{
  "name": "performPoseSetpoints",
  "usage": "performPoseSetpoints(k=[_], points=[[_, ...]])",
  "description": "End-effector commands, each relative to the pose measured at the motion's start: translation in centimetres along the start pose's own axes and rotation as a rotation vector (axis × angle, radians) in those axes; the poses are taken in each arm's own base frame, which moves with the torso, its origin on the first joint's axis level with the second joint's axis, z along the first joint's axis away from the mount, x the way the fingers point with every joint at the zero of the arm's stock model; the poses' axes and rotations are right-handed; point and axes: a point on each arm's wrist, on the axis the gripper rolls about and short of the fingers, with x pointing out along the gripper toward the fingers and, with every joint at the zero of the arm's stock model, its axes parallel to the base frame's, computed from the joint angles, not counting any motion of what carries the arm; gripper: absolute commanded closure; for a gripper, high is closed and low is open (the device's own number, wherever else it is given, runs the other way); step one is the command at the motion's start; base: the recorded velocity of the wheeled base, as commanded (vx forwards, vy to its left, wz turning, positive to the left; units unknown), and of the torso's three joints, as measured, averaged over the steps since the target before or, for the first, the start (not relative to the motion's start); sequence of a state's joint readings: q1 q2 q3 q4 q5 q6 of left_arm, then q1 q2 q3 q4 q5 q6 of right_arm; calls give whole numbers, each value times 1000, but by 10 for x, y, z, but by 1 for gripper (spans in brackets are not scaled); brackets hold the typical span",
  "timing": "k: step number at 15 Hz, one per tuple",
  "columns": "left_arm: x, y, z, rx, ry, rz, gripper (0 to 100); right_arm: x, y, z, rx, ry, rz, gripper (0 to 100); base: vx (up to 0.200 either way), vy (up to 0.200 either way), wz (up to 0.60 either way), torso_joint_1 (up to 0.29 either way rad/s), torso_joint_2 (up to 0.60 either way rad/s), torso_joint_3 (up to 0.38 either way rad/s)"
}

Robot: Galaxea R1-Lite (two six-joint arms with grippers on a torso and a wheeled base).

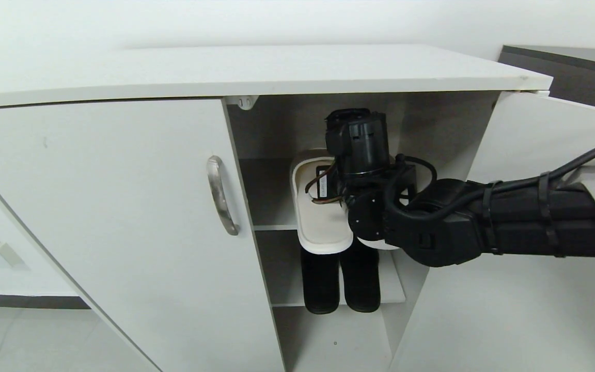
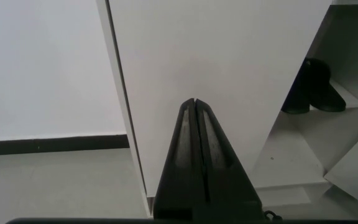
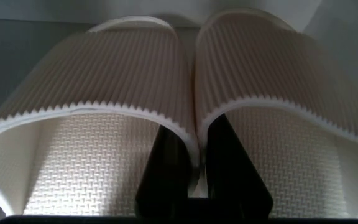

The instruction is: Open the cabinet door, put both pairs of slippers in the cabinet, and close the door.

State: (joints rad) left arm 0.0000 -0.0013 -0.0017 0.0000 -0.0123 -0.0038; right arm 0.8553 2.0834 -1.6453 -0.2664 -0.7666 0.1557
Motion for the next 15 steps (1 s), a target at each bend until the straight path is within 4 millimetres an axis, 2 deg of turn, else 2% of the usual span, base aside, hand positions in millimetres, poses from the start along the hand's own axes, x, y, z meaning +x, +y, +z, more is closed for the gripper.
performPoseSetpoints(k=[1,7,15], points=[[0,0,0,-1,1,0,100,9,2,-1,8,2,-11,100,0,0,0,0,0,0],[0,0,0,-2,1,0,100,27,-1,8,32,-13,-27,100,0,0,0,0,0,0],[0,0,0,-4,1,0,100,45,-1,-6,19,5,-49,100,0,0,0,0,0,0]])
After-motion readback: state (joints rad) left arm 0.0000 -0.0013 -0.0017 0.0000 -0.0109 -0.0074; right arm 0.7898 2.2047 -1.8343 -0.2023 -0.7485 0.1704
